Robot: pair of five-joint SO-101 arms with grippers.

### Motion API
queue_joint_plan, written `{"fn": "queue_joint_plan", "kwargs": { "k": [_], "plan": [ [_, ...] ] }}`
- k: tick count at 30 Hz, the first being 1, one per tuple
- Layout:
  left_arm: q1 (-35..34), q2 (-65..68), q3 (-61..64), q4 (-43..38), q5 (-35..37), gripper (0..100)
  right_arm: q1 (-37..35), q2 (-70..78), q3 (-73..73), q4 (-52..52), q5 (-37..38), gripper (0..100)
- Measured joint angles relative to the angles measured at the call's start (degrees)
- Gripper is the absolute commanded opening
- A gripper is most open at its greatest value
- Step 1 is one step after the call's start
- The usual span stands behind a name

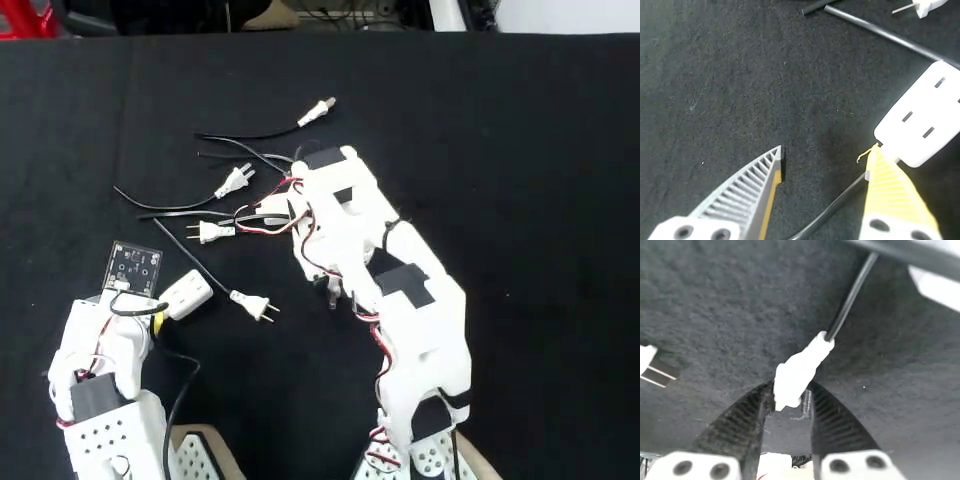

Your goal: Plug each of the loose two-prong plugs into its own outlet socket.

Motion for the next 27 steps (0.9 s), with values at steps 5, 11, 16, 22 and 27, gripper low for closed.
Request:
{"fn": "queue_joint_plan", "kwargs": {
  "k": [5,11,16,22,27],
  "plan": [
    [0.0,0.0,0.0,0.0,0.0,27,0.1,0.1,-3.2,-0.3,-1.8,20.6],
    [0.0,0.0,0.0,0.0,0.0,27,0.1,0.2,-3.8,-0.3,-2.8,21.2],
    [0.0,0.0,0.0,0.0,0.0,27,0.2,0.3,-5.1,1.0,-2.8,21.2],
    [0.0,0.0,0.0,0.0,0.0,27,0.1,0.3,-11.2,4.5,-2.8,21.2],
    [0.0,0.0,0.0,0.0,0.0,27,-1.6,3.5,-13.0,4.7,-3.2,21.1]
  ]
}}
